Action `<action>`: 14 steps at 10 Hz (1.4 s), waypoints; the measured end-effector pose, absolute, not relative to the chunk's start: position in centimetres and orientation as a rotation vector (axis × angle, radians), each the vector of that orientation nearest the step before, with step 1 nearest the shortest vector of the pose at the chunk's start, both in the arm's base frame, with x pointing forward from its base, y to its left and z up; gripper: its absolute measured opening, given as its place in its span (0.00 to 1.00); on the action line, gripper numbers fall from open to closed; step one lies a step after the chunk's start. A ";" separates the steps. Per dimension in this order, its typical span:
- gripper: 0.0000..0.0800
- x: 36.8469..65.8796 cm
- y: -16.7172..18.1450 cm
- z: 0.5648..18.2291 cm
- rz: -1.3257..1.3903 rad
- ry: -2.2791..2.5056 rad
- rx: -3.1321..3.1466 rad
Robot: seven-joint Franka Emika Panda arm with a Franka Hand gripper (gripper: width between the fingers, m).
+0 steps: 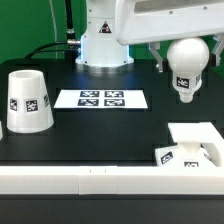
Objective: Assemble lamp
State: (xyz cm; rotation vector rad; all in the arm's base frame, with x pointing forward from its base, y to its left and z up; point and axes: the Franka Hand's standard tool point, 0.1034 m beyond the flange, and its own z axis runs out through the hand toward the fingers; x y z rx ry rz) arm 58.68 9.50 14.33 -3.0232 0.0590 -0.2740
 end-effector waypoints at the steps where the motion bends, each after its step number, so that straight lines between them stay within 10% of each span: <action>1: 0.72 59.2 9.5 14.6 -0.323 0.002 -3.034; 14: 0.72 61.5 9.2 14.7 -0.693 -0.412 -3.007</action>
Offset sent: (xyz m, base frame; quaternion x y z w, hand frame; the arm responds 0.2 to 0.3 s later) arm 0.0000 0.0000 0.0000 0.0000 0.1296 0.0000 0.9916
